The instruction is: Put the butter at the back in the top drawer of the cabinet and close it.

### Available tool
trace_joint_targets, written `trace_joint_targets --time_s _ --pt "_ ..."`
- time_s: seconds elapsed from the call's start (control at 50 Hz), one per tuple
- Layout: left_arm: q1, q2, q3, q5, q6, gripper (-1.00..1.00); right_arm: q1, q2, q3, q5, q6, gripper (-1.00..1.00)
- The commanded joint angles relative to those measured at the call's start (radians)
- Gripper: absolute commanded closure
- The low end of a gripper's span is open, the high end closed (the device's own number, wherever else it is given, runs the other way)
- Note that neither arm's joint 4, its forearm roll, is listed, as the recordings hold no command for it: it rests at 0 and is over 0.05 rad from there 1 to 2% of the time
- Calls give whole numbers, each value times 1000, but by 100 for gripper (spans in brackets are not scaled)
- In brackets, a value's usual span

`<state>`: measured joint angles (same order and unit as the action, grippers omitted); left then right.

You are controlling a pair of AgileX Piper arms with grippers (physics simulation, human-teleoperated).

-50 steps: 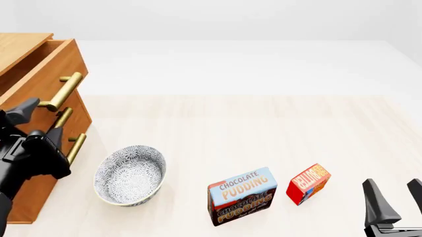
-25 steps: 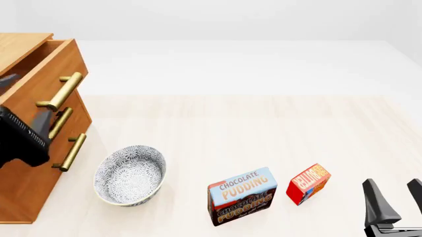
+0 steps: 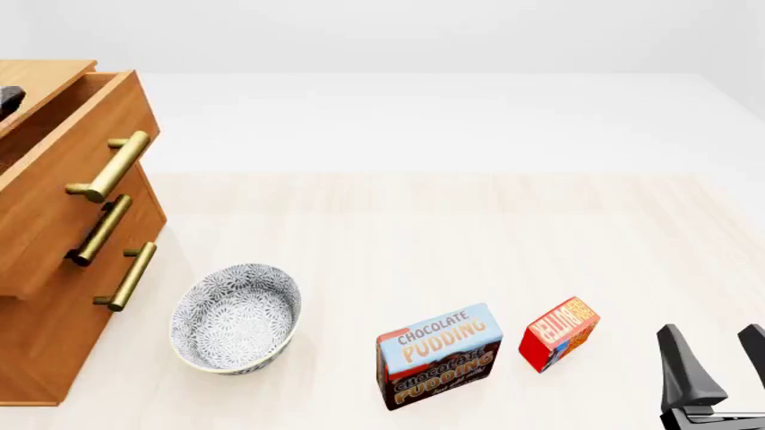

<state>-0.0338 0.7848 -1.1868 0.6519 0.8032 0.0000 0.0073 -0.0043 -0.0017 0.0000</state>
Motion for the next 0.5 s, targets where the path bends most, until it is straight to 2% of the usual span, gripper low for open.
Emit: trace_joint_targets --time_s 0.02,0.16,0.34,0.4,0.44,0.5 --pt "-27 115 -323 284 -223 -100 0 0 0 0 0 -100" --pt "-40 211 -515 415 -337 -100 0 0 0 0 0 -100" --pt "-45 285 -622 503 -440 -100 0 0 0 0 0 -100" --pt "8 268 -657 494 -448 -100 0 0 0 0 0 -100" --pt "-14 305 -696 522 -500 -100 0 0 0 0 0 -100" --pt "3 303 -710 525 -493 -100 0 0 0 0 0 -100"
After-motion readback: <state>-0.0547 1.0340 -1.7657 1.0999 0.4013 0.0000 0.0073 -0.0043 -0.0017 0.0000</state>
